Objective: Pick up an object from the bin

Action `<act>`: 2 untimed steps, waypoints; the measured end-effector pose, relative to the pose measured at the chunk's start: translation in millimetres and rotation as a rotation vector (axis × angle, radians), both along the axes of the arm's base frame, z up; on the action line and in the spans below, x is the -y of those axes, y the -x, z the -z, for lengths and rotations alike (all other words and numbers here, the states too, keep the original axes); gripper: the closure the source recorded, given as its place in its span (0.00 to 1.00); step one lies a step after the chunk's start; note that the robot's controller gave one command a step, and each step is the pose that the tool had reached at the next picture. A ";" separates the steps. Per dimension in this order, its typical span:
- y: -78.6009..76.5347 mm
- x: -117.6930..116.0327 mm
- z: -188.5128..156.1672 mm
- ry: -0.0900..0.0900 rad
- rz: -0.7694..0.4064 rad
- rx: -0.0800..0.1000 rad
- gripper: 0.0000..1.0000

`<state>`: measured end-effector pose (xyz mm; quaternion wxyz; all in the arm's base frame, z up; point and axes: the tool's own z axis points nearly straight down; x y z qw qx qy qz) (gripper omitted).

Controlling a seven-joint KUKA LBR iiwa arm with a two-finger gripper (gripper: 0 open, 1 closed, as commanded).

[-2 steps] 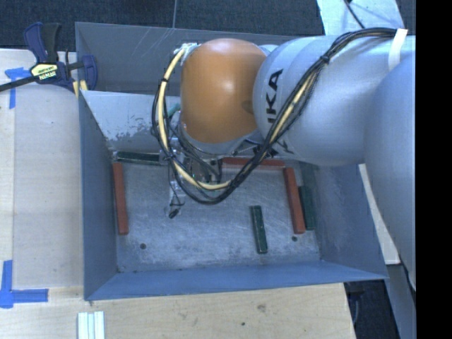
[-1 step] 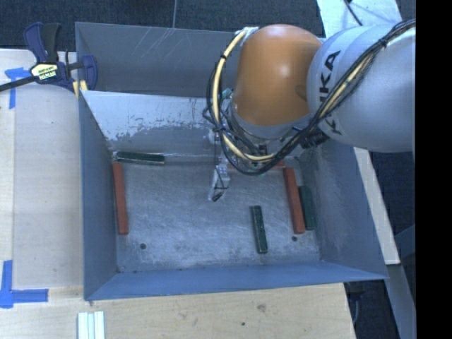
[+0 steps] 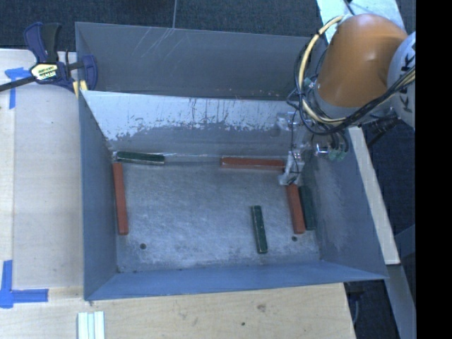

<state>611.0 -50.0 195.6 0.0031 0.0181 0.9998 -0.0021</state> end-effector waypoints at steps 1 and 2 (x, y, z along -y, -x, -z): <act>5.6 18.3 41.6 -0.004 0.090 -0.007 0.00; -13.9 27.2 129.4 -0.005 0.181 -0.020 0.00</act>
Offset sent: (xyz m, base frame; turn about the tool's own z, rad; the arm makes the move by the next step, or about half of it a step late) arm -0.0054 -0.0170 -0.0401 0.0894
